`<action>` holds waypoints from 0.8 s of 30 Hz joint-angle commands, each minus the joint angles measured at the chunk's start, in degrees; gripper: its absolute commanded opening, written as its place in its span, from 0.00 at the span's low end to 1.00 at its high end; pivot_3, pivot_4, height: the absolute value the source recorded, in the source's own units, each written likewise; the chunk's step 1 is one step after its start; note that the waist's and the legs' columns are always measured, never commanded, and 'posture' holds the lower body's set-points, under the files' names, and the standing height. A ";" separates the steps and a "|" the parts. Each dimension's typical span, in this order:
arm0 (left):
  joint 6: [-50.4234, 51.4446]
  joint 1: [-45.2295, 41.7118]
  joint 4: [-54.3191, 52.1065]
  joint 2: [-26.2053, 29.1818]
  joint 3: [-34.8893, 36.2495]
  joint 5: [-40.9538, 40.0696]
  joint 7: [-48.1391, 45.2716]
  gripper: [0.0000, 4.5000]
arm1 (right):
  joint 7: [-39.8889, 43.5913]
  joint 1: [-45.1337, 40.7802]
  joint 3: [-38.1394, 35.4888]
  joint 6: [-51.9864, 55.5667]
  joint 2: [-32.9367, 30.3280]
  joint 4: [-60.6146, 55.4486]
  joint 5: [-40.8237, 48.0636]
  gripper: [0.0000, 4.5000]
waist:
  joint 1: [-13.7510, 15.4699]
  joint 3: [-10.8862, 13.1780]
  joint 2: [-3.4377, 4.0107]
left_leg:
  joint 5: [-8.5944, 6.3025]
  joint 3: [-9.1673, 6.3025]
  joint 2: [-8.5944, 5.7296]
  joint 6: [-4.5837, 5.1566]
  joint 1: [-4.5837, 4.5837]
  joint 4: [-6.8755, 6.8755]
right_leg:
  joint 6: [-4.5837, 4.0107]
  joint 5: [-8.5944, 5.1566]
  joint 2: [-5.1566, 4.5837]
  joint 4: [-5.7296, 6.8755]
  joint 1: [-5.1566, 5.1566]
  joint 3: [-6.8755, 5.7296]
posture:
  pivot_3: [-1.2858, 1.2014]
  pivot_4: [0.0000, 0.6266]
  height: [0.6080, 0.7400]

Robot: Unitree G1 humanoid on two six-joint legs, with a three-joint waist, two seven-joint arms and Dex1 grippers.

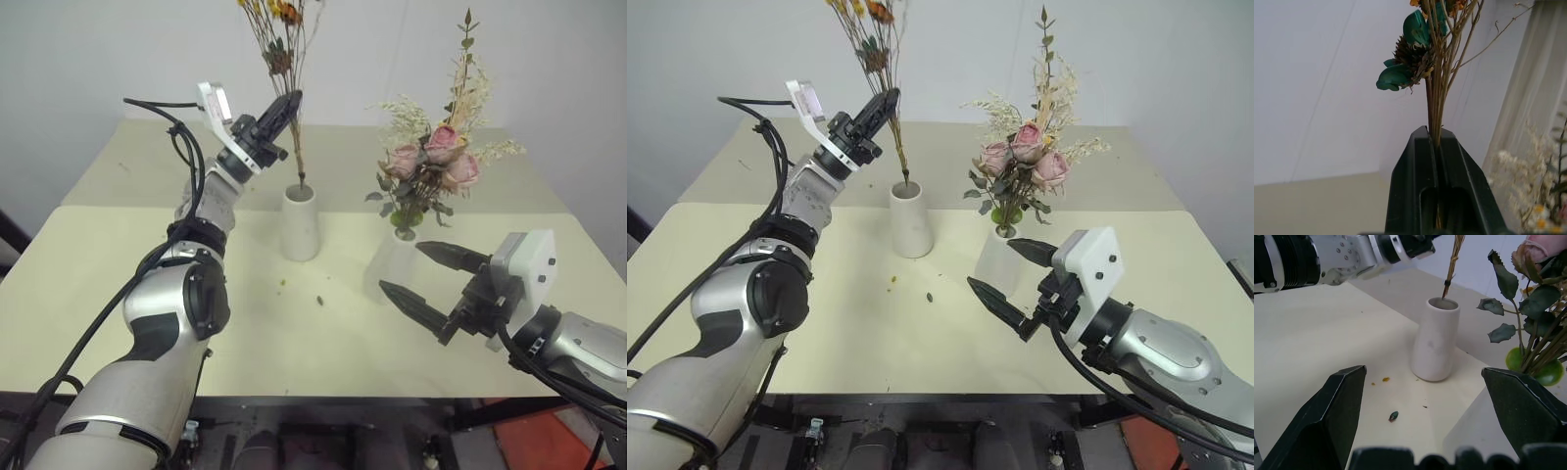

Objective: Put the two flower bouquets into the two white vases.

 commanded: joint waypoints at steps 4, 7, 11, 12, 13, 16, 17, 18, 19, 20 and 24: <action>-1.23 0.61 -0.30 0.34 0.87 0.66 0.89 0.01 | -0.41 0.35 -1.88 -1.55 -0.90 -1.53 0.77 1.00 | -0.02 0.00 0.00 | 0.00 0.00 0.00 0.00 0.01 0.00 | 0.01 0.00 0.00 0.01 0.00 0.00 | 0.52 0.24 1.00; -1.54 1.32 -0.26 -0.01 0.43 1.59 0.69 0.01 | -0.48 0.39 -1.71 -1.46 -1.00 -1.54 0.67 1.00 | -0.02 0.00 0.00 | 0.00 0.00 0.00 0.00 0.02 0.00 | 0.01 0.00 0.01 0.03 0.00 0.00 | 0.52 0.24 1.00; -2.07 1.90 -0.30 -0.87 0.01 2.44 0.43 0.01 | -0.72 0.52 -1.49 -1.48 -0.96 -1.52 0.34 1.00 | 0.02 0.00 0.00 | 0.00 0.00 0.00 0.00 0.01 0.00 | 0.00 0.01 0.00 0.02 0.00 0.00 | 0.52 0.24 1.00; -2.38 2.12 -0.29 -1.13 -0.25 2.86 0.44 0.01 | -0.81 0.55 -1.37 -1.52 -0.89 -1.54 0.21 1.00 | 0.03 0.00 0.00 | 0.00 0.00 0.00 0.00 0.00 0.00 | 0.00 0.01 0.00 0.01 0.00 0.00 | 0.52 0.24 1.00; -4.49 2.57 -0.44 -1.47 -0.95 3.93 1.70 0.01 | -0.95 0.56 -1.19 -1.54 -0.80 -1.59 0.06 1.00 | 0.04 0.00 0.00 | 0.00 0.00 -0.01 0.00 0.00 0.00 | -0.01 0.01 0.00 0.01 0.00 0.00 | 0.52 0.24 1.00; -5.67 3.05 -0.40 -2.02 -1.25 4.66 1.45 0.01 | -1.12 0.98 -1.17 -1.66 -0.71 -1.83 -0.12 1.00 | 0.06 0.00 -0.01 | 0.00 0.00 0.00 0.00 0.01 0.00 | -0.05 0.03 0.00 0.02 0.00 0.00 | 0.52 0.24 1.00; -5.27 3.07 -0.34 -2.11 -1.01 4.46 1.00 0.01 | -1.14 1.19 -1.23 -1.73 -0.72 -1.92 -0.22 1.00 | 0.04 0.00 -0.01 | 0.00 0.00 0.00 0.00 0.01 0.00 | -0.05 0.04 0.00 0.02 0.00 0.00 | 0.52 0.24 1.00; -5.11 3.14 -0.33 -2.12 -0.84 4.37 0.65 0.01 | -1.22 1.35 -1.24 -1.81 -0.70 -2.01 -0.35 1.00 | 0.00 0.00 -0.01 | 0.00 0.00 0.00 0.00 0.01 0.00 | -0.06 0.04 0.00 0.02 0.00 0.00 | 0.52 0.24 1.00; -5.12 3.24 -0.34 -2.11 -0.69 4.32 0.48 0.06 | -1.29 1.54 -1.27 -1.87 -0.71 -2.08 -0.47 1.00 | -0.05 0.00 -0.01 | 0.00 0.00 0.00 0.00 0.01 0.00 | -0.05 0.04 0.00 0.02 0.00 0.01 | 0.52 0.24 1.00; -5.17 3.39 -0.36 -2.06 -0.59 4.27 0.23 0.11 | -1.38 1.67 -1.26 -1.91 -0.70 -2.15 -0.59 1.00 | -0.06 0.00 -0.01 | 0.00 0.00 0.00 0.00 0.01 0.00 | -0.05 0.04 0.00 0.02 0.00 0.01 | 0.52 0.24 1.00; -5.18 4.09 -0.56 -1.87 -0.75 4.38 -1.76 0.38 | -1.23 2.07 -1.01 -2.16 -0.62 -2.29 -1.20 1.00 | -0.03 0.00 -0.01 | 0.00 0.00 0.00 0.00 0.02 0.00 | -0.05 0.04 0.00 0.03 0.00 0.01 | 0.52 0.24 1.00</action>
